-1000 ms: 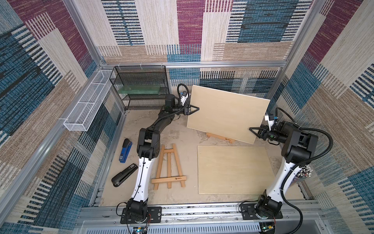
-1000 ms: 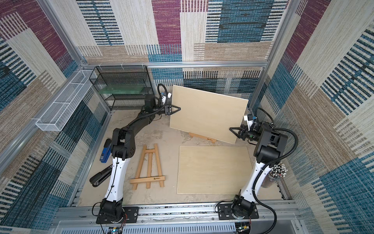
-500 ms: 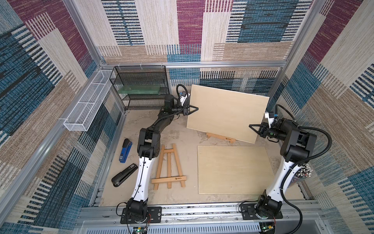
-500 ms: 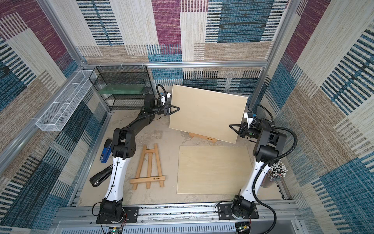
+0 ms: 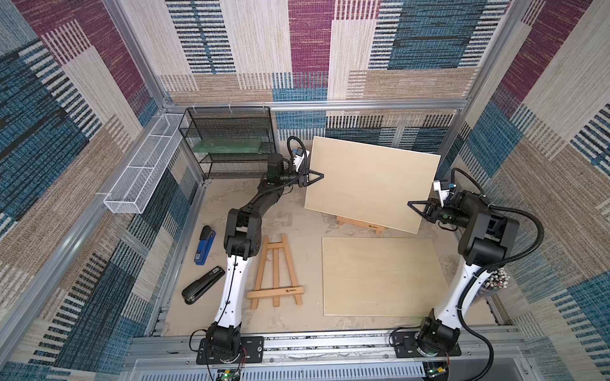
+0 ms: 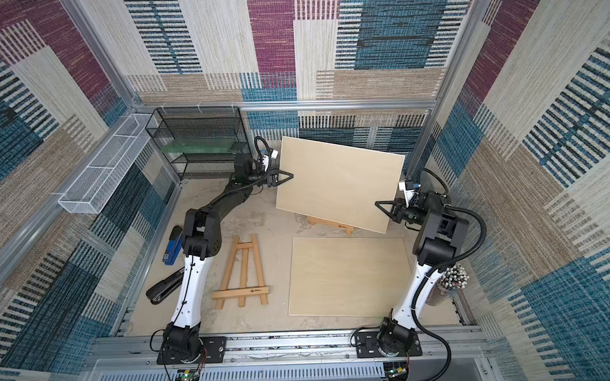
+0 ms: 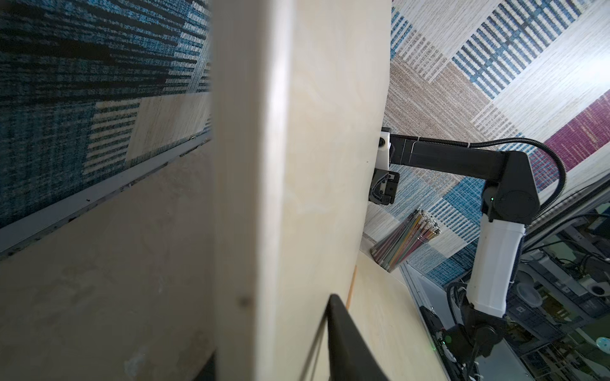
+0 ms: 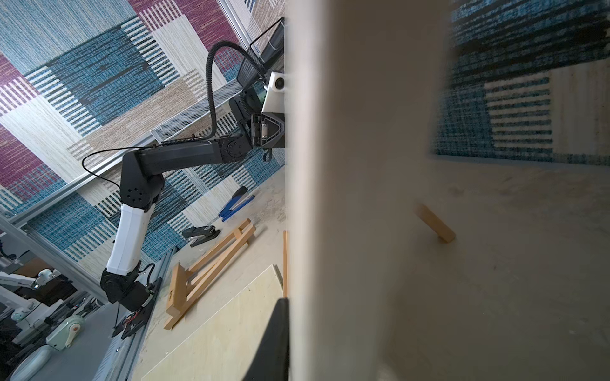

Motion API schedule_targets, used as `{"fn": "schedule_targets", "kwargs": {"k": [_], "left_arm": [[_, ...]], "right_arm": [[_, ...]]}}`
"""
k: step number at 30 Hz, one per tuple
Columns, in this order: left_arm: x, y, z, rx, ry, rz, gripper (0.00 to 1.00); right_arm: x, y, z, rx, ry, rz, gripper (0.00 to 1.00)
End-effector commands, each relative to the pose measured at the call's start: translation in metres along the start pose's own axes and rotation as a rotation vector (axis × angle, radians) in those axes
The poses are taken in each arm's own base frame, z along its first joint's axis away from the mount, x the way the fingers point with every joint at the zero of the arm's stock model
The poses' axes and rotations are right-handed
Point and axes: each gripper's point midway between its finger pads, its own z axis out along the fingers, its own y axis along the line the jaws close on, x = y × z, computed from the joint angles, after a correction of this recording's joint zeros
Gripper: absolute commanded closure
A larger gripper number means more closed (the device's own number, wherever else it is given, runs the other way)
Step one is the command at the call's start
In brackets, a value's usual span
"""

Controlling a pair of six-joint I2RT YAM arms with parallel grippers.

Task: Disassemble the easel
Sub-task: Pick up the drawing board from the easel.

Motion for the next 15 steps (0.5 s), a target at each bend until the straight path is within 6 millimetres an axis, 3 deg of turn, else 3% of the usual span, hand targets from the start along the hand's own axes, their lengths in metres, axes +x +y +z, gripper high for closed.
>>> {"fn": "schedule_targets", "kwargs": {"k": [1, 9, 15], "left_arm": [[-0.014, -0.015, 0.005, 0.021, -0.018, -0.045, 0.99], [-0.028, -0.022, 0.004, 0.035, -0.055, -0.011, 1.0], [-0.038, -0.039, 0.002, 0.052, -0.056, 0.011, 1.0]], "right_arm": [[-0.03, 0.004, 0.001, -0.022, -0.117, -0.157, 0.99], [-0.045, 0.0, 0.005, -0.037, -0.11, -0.204, 0.99], [-0.048, 0.021, 0.006, -0.04, -0.111, -0.207, 1.0]]}}
